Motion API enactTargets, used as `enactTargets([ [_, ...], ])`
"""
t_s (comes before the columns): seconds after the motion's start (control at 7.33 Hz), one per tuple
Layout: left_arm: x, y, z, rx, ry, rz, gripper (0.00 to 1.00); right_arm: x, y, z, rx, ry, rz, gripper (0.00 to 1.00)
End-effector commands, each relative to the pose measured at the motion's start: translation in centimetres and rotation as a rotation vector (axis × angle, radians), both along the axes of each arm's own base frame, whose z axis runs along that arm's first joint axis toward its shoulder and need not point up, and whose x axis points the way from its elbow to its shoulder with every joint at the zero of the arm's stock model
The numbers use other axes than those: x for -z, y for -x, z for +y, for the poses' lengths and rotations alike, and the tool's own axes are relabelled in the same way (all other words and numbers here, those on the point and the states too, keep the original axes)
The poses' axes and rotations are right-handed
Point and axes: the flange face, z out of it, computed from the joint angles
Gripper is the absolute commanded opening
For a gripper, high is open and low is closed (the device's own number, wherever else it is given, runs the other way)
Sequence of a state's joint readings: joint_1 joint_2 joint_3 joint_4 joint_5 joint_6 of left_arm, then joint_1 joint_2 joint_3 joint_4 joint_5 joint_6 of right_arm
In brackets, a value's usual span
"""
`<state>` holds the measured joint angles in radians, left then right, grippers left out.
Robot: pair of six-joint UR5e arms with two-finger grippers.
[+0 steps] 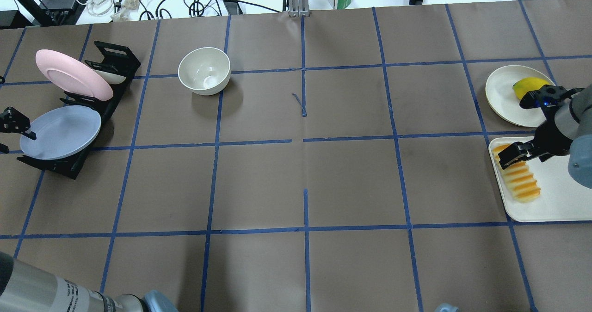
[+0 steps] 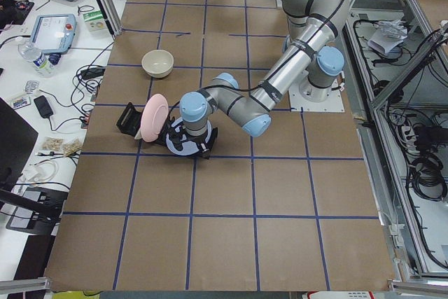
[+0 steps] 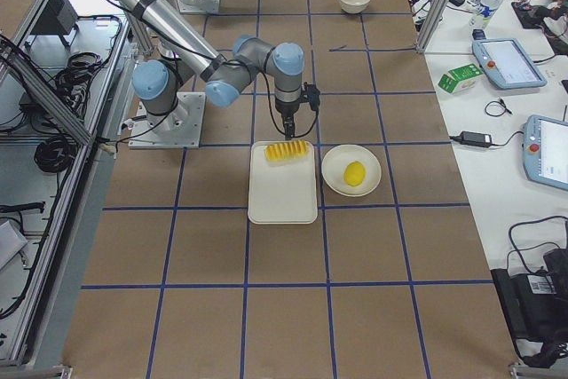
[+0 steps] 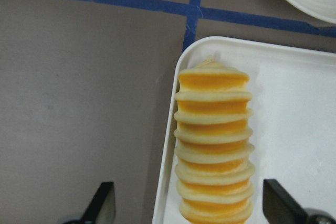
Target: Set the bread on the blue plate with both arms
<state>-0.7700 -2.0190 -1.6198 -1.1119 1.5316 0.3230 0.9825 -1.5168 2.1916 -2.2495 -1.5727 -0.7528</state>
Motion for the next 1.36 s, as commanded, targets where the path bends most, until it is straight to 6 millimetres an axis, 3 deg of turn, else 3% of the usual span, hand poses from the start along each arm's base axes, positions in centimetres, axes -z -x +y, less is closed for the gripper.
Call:
enactTargets([
  [0.0,1.0,-0.2,-0.1,0.007,-0.013,0.002,0.42,3.9,2.2,1.0,-0.029,-0.03,-0.027,1.0],
  [0.14,1.3,-0.5,-0.1,0.003,-0.018,-0.011,0.42,4.8,2.4,0.9,-0.03,-0.049,-0.031,1.0],
  [0.27,1.3,-0.5,-0.1,0.005,-0.017,-0.012,0.34,5.3,2.4,0.9,-0.032,-0.058,-0.039,1.0],
  [0.41,1.2,-0.5,-0.1,-0.002,-0.009,-0.005,0.06,5.4,2.4,0.8,-0.032,-0.055,-0.039,1.0],
  [0.68,1.2,-0.9,0.3,0.002,-0.026,-0.011,0.0,5.5,2.7,0.4,-0.032,-0.048,-0.028,1.0],
  [0.82,0.4,-0.8,0.6,0.002,-0.031,-0.026,0.0,5.7,2.8,0.4,-0.029,-0.049,-0.028,0.83],
  [0.95,-0.2,-0.7,1.3,0.007,-0.085,-0.046,0.0,5.8,2.7,0.3,-0.029,-0.05,-0.037,0.6],
  [1.09,-1.3,-0.3,1.8,0.011,-0.111,-0.05,0.0,5.5,2.7,0.3,-0.026,-0.042,-0.035,0.27],
  [1.23,-2.5,0.3,2.3,0.012,-0.13,-0.036,0.0,5.2,2.8,0.2,-0.015,-0.036,-0.033,0.02],
])
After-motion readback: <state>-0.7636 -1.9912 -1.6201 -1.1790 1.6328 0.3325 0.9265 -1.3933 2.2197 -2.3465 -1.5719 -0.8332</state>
